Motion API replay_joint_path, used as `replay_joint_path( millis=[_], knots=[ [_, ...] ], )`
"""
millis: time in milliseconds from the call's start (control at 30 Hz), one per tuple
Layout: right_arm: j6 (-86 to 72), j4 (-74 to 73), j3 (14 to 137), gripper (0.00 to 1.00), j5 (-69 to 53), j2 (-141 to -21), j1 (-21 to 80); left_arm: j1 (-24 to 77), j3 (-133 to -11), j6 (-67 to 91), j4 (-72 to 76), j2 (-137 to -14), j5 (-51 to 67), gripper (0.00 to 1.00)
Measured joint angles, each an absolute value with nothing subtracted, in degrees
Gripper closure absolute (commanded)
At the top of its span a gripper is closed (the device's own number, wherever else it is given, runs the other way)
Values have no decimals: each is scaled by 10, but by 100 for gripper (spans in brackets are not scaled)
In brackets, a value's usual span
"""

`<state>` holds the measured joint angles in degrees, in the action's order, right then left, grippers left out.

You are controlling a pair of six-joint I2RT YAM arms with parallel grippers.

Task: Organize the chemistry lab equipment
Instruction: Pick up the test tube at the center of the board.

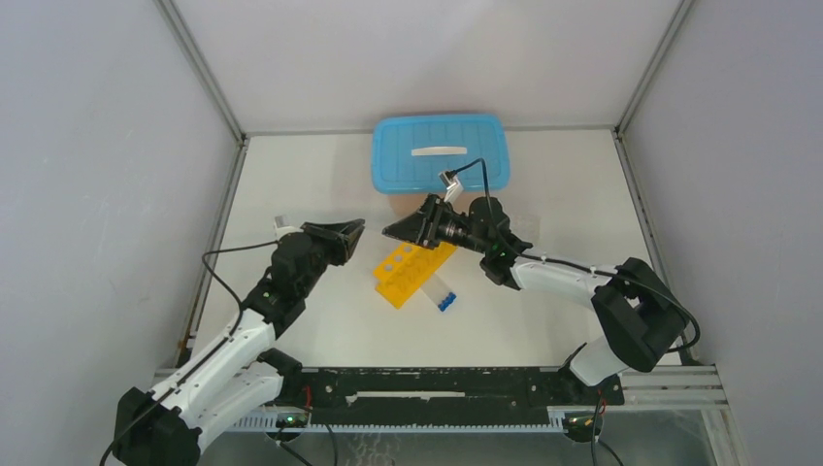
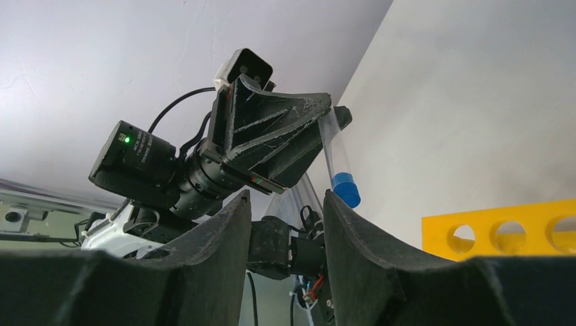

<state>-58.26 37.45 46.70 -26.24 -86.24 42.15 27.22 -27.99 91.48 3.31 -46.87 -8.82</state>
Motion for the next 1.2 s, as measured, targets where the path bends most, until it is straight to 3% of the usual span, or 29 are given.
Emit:
replay_joint_path(
  millis=[1200],
  knots=[
    [-569,361,472,50,-274,-835,406,279,-280,915,31,-454,-104,82]
  ],
)
